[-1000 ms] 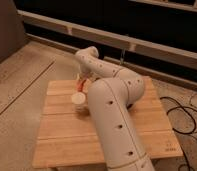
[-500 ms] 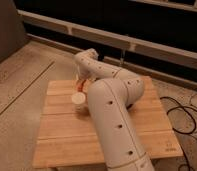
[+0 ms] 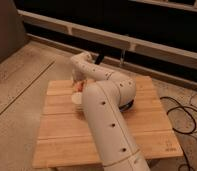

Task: Place the pepper in the ceramic bowl

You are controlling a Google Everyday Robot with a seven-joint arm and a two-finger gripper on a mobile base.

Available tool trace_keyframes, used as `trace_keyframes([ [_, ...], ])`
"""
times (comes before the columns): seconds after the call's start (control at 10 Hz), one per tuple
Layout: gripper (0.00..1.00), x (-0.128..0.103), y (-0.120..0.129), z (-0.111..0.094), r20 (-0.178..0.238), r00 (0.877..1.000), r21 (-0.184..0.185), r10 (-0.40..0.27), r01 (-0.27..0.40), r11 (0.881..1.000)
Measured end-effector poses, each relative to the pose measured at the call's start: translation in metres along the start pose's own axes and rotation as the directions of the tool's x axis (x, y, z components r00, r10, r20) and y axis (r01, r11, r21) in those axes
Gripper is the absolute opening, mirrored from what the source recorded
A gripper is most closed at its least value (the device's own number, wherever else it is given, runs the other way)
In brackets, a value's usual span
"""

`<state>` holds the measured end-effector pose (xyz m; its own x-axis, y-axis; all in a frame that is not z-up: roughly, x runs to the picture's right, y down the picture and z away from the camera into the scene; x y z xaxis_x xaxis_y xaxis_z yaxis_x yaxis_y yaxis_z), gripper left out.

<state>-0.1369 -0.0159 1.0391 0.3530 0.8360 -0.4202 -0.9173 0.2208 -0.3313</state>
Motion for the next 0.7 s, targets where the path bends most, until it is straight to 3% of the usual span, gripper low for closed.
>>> trace_keyframes([
  [0.1,0.65,0.0,0.003,0.006,-0.011,1.0,-0.004,-0.001,0.001,1.0],
  [0.3,0.49,0.0,-0.003,0.014,-0.03,1.0,0.011,0.009,-0.008,1.0],
  [0.5,0.25,-0.011,-0.019,0.006,0.0,1.0,0.058,0.026,-0.025,0.998],
  [0.7,0.04,-0.021,-0.028,-0.007,0.038,0.998,0.075,0.043,-0.046,0.996],
])
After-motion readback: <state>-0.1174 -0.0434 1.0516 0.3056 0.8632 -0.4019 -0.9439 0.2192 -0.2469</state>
